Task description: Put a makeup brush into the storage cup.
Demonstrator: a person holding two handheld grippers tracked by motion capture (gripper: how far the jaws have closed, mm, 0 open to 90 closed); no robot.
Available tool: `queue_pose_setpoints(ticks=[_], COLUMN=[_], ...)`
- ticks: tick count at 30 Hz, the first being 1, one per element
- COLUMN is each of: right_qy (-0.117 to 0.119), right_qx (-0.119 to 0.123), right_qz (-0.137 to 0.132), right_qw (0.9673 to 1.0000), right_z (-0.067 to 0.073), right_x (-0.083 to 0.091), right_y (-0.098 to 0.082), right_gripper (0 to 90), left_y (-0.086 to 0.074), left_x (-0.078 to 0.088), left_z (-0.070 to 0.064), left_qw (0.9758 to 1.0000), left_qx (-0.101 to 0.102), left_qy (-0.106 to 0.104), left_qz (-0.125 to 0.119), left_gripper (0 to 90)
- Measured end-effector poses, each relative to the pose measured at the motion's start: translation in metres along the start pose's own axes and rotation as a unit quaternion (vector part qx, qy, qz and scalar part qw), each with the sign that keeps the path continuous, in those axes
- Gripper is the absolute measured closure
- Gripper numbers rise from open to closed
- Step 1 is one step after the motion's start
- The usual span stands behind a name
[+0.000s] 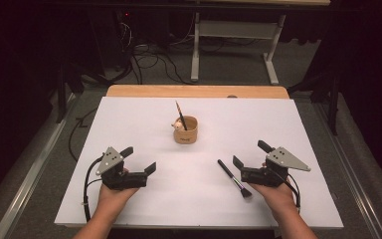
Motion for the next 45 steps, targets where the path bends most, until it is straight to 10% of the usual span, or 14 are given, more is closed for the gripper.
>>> queue_pose_setpoints(ticks=[28,45], right_qy=[-0.033,-0.09], right_qx=[0.01,0.034], right_qz=[-0.008,0.096], right_qw=[0.9994,0.9907], right_z=[-0.013,-0.037], right_x=[0.009,-0.002], right_y=[-0.002,-0.03], right_gripper=[1.2,1.4], left_y=[-0.001,-0.002], left_x=[-0.006,-0.008], left_z=[-0.004,-0.003], left_qw=[0.9996,0.999], left_qx=[-0.02,-0.042], left_qy=[-0.017,-0.012], left_qz=[0.006,0.011], left_gripper=[0.0,2.9])
Point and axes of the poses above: each handheld gripper's, and its own axes: x roughly backward along the jaws, y roughly out of its top, z roughly to its left, the point moved 8 cm from there along -x, roughly forward along the jaws, and after that the axes turned 8 degrees about -y, right-handed, at the moved point
